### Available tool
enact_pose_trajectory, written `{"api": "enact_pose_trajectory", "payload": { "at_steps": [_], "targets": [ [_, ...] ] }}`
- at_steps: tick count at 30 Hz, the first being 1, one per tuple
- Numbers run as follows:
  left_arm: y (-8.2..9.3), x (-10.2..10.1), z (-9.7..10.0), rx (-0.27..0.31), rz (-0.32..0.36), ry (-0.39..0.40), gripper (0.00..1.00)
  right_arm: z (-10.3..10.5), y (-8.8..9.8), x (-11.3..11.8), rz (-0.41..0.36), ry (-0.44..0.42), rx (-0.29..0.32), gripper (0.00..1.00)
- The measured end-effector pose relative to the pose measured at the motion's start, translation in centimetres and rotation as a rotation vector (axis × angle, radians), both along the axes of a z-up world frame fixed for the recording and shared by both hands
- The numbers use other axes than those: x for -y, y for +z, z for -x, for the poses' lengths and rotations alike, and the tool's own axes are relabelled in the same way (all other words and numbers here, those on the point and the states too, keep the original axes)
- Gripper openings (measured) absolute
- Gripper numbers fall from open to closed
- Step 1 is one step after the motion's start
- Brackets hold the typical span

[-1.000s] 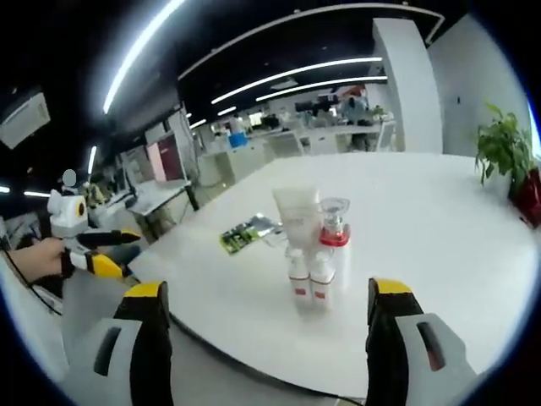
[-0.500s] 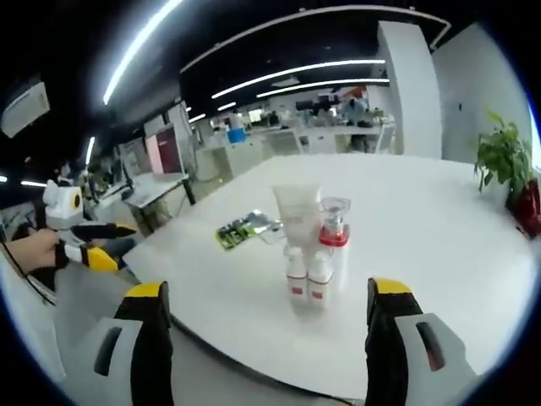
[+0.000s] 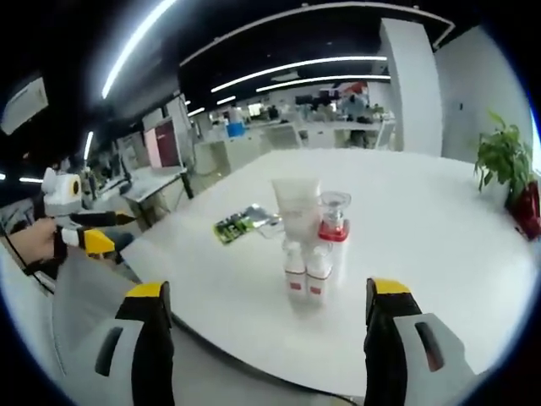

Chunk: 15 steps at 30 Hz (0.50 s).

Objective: Arrange the skincare products in the storage area until every visible bottle or jar stands upright without overlapping.

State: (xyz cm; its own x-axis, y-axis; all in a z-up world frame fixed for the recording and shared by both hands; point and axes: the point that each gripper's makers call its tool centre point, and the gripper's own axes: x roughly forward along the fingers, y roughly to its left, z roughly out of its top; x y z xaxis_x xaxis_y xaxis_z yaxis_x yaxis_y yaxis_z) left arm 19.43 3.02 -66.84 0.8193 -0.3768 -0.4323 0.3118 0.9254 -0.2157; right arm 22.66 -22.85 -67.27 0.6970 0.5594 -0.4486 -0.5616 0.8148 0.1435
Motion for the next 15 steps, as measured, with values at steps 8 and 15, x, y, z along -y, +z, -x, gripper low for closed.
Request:
{"api": "enact_pose_trajectory", "payload": {
  "at_steps": [8, 15],
  "targets": [
    [1.6, 1.3, -2.2, 0.094, 0.064, -0.004, 0.99, -0.1, -0.3, 0.1, 0.006, -0.009, -0.019, 0.94],
    [0.2, 1.3, -3.8, 0.070, -0.004, -0.014, 0.99, -0.2, -0.5, 0.3, -0.005, -0.024, -0.039, 0.94]
  ]
}}
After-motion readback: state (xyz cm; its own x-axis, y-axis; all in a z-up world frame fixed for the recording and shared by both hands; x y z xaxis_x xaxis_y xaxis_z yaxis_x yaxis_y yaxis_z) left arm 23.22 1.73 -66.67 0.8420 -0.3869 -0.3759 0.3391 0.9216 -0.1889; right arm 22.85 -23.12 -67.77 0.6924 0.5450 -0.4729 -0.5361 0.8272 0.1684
